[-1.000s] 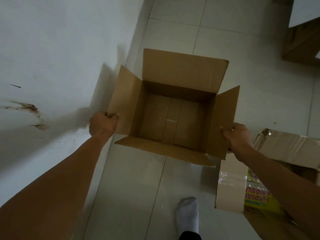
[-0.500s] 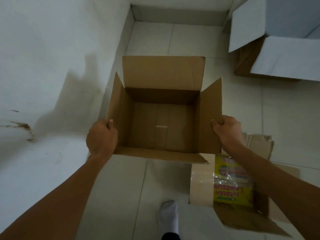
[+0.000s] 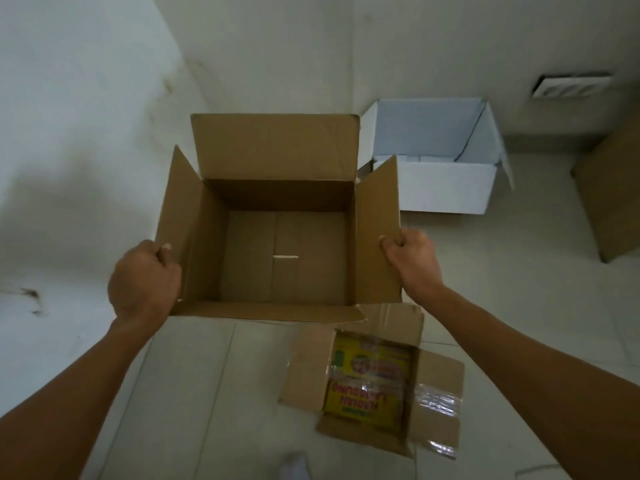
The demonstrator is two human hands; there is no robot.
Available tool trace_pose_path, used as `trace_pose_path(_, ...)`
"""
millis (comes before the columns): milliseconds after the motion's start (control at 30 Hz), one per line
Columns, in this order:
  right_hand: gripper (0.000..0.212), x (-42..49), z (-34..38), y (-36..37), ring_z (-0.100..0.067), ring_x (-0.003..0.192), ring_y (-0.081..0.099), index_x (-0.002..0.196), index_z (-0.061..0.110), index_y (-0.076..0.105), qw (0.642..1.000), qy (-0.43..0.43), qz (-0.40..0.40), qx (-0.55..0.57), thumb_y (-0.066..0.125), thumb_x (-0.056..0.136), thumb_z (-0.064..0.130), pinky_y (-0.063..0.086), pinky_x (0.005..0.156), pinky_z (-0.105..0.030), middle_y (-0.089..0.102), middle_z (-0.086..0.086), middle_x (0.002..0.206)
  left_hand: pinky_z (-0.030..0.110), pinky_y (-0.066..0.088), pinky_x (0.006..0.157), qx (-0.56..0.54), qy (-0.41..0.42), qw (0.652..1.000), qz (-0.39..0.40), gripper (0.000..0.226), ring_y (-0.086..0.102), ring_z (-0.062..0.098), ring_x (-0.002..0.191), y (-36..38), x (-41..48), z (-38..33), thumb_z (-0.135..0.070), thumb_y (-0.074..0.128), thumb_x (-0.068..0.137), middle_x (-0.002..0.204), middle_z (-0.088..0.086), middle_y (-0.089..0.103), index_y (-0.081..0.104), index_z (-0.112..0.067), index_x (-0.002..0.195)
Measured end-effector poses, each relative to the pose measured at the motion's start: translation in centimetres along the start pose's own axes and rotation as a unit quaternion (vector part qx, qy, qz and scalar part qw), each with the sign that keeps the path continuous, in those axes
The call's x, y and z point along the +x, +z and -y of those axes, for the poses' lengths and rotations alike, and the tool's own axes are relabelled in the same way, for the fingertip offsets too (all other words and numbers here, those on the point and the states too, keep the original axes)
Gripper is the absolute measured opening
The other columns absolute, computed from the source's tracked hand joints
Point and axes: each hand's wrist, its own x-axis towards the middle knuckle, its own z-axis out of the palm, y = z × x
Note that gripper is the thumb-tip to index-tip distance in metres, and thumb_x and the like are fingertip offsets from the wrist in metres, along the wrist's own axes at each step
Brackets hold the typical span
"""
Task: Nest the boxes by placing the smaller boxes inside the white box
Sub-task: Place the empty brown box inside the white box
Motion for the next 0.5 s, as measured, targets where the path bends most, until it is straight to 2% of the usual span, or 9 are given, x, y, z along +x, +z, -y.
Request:
trace_pose_path(67,0.026,0.1,0.5,-3.0,-0.031,0.079,0.068,0.088,0.005,0.062,1.0,-0.004,-0.017,-0.011,0.051,0.094,0.027,0.059,0.072,-0.042,0.069,-0.016,0.089,0.035,0.034,0.056,-0.012,0.0,1.0,0.005,0.031,0.046,0.031,0.058,-0.5,-1.0,-2.8,-0.018,0.047,0.094,0.063,0.016,0.048,0.044,-0.004,0.067)
trace_pose_path(200,0.018,1.4,-0.1,-8.2,-0.024,0.075,0.065,0.087,0.012,0.059,0.999,-0.008,-0.046,-0.027,0.052,0.093,0.027,0.055,0.073,-0.036,0.064,-0.005,0.086,0.033,0.032,0.054,-0.047,-0.001,0.999,0.023,0.033,0.047,0.03,0.055,0.8,-2.0,-8.0,-0.018,0.047,0.094,0.059,0.012,0.047,0.044,-0.004,0.065)
trace_pose_path(267,0.017,2.7,-1.0,-10.5,-0.022,0.076,0.063,0.088,0.014,0.059,0.997,-0.006,-0.059,-0.04,0.052,0.093,0.028,0.054,0.072,-0.034,0.064,-0.004,0.088,0.029,0.029,0.051,-0.063,-0.008,0.998,0.03,0.033,0.043,0.025,0.051,2.2,-2.1,-10.5,-0.018,0.047,0.094,0.057,0.008,0.045,0.045,-0.005,0.064)
trace_pose_path(333,0.019,4.2,-1.7,-12.6,-0.02,0.072,0.063,0.079,0.016,0.058,0.996,-0.001,-0.075,-0.051,0.054,0.092,0.027,0.051,0.067,-0.03,0.063,-0.003,0.081,0.027,0.027,0.048,-0.084,-0.011,0.996,0.043,0.033,0.043,0.022,0.05,3.7,-2.0,-12.9,-0.019,0.047,0.095,0.057,0.008,0.047,0.046,-0.006,0.065)
trace_pose_path(400,0.024,5.6,-2.2,-14.8,-0.018,0.066,0.062,0.068,0.02,0.054,0.994,0.011,-0.095,-0.058,0.055,0.092,0.026,0.048,0.061,-0.026,0.061,0.0,0.073,0.029,0.034,0.05,-0.099,-0.007,0.993,0.059,0.032,0.048,0.026,0.054,5.2,-1.7,-15.4,-0.021,0.047,0.095,0.061,0.011,0.051,0.047,-0.006,0.067)
trace_pose_path(500,0.025,8.0,-2.1,-17.9,-0.015,0.064,0.062,0.067,0.021,0.051,0.99,0.016,-0.109,-0.082,0.055,0.092,0.026,0.045,0.052,-0.023,0.06,0.001,0.071,0.028,0.032,0.049,-0.129,0.001,0.989,0.068,0.034,0.047,0.024,0.053,6.9,-0.7,-19.5,-0.021,0.047,0.096,0.058,0.008,0.048,0.045,-0.009,0.064)
